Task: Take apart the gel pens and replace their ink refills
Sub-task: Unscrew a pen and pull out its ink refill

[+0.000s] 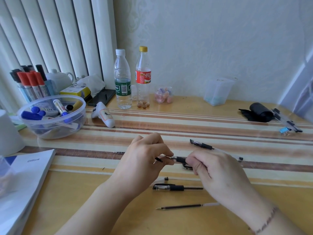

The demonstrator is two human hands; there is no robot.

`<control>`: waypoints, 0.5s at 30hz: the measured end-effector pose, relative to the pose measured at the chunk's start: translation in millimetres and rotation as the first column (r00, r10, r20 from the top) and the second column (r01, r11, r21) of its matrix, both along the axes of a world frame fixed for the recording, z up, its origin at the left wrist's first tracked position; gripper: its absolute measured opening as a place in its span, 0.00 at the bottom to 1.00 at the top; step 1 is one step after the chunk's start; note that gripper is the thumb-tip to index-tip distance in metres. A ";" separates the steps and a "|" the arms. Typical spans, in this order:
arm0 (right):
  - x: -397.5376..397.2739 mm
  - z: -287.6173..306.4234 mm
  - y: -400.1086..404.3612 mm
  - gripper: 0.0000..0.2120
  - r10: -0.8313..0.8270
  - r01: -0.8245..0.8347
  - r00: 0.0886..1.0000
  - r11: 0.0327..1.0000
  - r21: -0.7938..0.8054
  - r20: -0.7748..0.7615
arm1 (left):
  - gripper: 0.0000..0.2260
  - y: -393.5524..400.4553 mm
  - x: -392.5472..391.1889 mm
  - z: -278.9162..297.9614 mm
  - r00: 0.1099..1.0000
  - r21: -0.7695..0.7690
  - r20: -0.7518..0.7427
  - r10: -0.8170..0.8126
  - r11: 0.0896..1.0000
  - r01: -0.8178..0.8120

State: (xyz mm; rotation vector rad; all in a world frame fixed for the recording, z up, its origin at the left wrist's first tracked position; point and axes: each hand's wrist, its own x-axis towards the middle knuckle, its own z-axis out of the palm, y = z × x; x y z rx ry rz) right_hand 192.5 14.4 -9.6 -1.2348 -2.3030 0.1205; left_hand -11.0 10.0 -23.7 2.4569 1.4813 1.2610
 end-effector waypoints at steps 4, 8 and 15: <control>-0.9 0.1 -2.2 0.09 -0.012 0.011 1.000 0.998 -0.060 -0.021 | 0.03 -0.3 -0.5 0.4 1.000 -0.005 0.005 0.000 1.000 0.000; -0.5 -1.7 -0.1 0.16 -0.023 0.023 0.999 1.000 -0.013 0.027 | 0.03 0.4 -1.0 2.1 1.000 -0.001 -0.018 0.011 1.000 -0.011; -2.1 -1.0 -2.2 0.10 -0.053 0.049 0.996 0.997 0.056 0.066 | 0.02 -0.2 0.3 3.2 0.997 -0.018 -0.072 0.001 1.000 -0.002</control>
